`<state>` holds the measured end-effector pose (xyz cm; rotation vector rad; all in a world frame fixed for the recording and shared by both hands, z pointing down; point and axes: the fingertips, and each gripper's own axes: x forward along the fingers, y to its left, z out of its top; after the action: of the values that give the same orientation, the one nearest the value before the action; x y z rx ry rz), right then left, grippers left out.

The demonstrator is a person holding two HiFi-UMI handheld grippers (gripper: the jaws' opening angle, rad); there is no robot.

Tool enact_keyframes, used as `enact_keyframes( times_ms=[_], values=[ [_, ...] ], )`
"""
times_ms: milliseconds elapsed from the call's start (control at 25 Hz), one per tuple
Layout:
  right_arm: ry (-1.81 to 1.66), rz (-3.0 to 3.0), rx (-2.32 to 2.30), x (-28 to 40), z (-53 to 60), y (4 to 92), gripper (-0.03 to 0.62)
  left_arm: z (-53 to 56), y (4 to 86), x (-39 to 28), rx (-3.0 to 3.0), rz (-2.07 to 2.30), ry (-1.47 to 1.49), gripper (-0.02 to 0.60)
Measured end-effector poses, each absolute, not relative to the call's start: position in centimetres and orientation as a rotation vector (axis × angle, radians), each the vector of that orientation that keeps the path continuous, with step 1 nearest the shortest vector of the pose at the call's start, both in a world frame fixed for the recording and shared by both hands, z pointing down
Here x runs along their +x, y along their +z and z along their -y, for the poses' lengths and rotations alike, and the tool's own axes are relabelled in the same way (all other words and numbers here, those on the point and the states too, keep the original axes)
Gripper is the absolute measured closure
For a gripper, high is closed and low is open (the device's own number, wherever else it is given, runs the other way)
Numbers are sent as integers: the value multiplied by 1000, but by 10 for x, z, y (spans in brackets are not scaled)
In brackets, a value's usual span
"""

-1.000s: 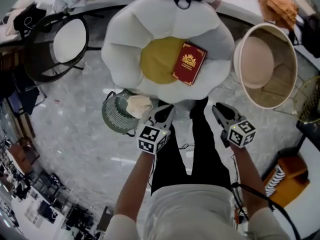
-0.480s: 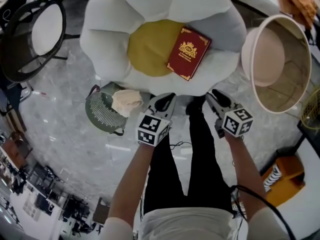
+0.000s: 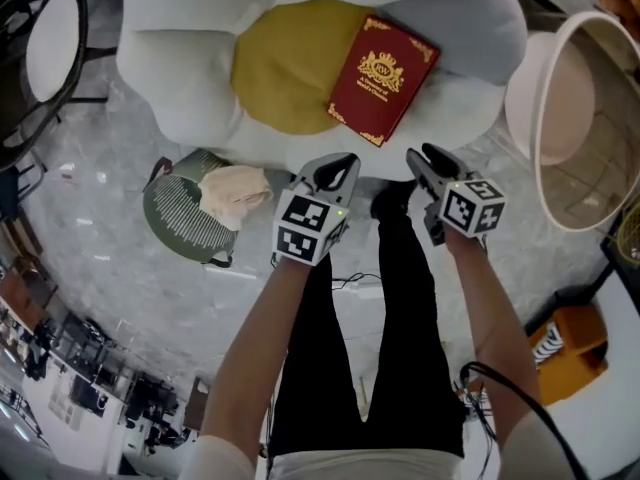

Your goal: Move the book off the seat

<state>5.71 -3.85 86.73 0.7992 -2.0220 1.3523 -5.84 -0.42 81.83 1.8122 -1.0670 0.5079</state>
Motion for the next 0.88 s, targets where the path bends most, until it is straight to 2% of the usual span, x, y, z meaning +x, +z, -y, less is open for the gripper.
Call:
enact_keyframes(
  times_ms=[320,720,880],
  values=[
    [1429,1945,839,54,35,937,370,5,867,-54,1788,1043,516,578],
    [1519,1890,917,36,55,990,284,22,910,-48,1780,1013,519,578],
    [1560,1879,932,33,61,1003,269,23,918,-47,1777,1007,512,578]
  ],
)
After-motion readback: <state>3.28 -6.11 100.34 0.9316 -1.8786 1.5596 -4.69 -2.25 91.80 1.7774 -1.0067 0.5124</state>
